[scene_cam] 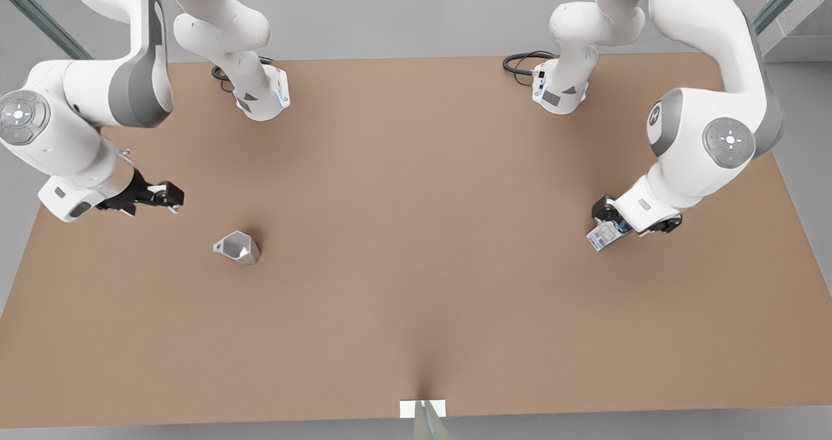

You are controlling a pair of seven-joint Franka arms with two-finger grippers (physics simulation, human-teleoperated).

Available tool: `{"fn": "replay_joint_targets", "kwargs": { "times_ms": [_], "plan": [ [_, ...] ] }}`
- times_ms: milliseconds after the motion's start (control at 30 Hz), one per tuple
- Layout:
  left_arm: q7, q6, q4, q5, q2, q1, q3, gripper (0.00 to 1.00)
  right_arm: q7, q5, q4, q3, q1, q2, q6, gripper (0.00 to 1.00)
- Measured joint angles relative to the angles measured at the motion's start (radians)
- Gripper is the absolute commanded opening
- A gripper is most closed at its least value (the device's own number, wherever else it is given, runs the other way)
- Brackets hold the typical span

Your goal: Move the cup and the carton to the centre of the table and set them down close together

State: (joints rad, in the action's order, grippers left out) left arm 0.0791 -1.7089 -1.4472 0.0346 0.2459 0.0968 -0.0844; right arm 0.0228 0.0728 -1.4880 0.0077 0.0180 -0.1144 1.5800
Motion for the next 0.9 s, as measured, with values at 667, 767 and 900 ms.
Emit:
{"fn": "replay_joint_targets", "kwargs": {
  "times_ms": [667, 767, 900],
  "plan": [
    [0.001, 0.005, -0.002, 0.022, 0.082, -0.008, 0.0, 1.0, -0.182, 0.027, -0.569, 0.009, 0.14, -0.117, 0.703, 1.0],
    [0.001, 0.005, -0.002, 0.022, 0.088, -0.008, 0.001, 1.0, -0.182, 0.026, -0.611, 0.009, 0.132, -0.116, 0.719, 1.0],
    [0.002, 0.005, -0.002, 0.022, 0.1, -0.01, 0.002, 1.0, -0.182, 0.025, -0.666, 0.009, 0.131, -0.131, 0.784, 1.0]
  ]
}}
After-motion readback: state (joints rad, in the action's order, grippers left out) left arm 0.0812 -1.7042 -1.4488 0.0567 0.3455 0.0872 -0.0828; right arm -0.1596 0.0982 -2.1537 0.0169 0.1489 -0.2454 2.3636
